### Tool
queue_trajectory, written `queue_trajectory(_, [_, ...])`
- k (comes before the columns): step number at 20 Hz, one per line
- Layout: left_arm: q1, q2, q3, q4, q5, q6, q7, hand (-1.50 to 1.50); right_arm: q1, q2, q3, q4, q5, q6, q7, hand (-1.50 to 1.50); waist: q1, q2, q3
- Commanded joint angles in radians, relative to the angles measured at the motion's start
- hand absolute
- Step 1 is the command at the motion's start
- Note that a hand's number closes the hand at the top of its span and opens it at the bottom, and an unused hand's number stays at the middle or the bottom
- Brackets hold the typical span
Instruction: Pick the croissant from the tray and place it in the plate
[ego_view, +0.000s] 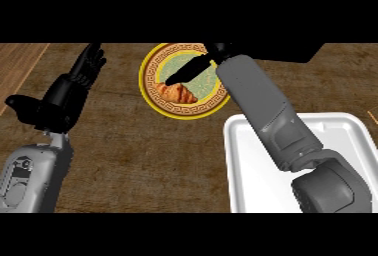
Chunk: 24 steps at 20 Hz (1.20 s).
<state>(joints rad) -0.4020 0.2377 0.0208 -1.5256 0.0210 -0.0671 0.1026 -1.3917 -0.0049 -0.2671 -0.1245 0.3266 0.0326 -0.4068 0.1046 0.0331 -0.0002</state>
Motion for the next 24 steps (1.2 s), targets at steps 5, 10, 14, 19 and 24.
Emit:
queue_trajectory(5, [0.030,0.029,0.033,-0.041,0.023,-0.017,0.019,0.00,0.025,-0.151,-0.087,0.001,-0.082,0.141,0.008,-1.50,-0.024,-0.001,0.001])
queue_trajectory(10, [0.015,0.034,0.049,-0.038,0.021,-0.006,0.029,0.00,0.092,-0.262,-0.086,-0.016,-0.081,0.264,-0.080,-1.50,-0.039,-0.003,0.002])
queue_trajectory(14, [0.006,0.061,0.058,-0.079,0.052,-0.041,0.072,0.00,0.153,-0.328,-0.064,-0.012,-0.052,0.308,-0.147,-1.50,-0.015,0.007,0.003])
queue_trajectory(19, [0.040,0.020,0.025,-0.077,0.027,-0.022,0.041,0.00,0.176,-0.393,-0.063,-0.013,-0.044,0.352,-0.190,-1.50,-0.008,0.011,0.003])
queue_trajectory(24, [0.044,0.033,0.030,-0.088,0.034,-0.043,0.021,0.00,0.159,-0.462,-0.062,-0.007,-0.038,0.415,-0.187,-1.50,0.009,0.015,0.004])
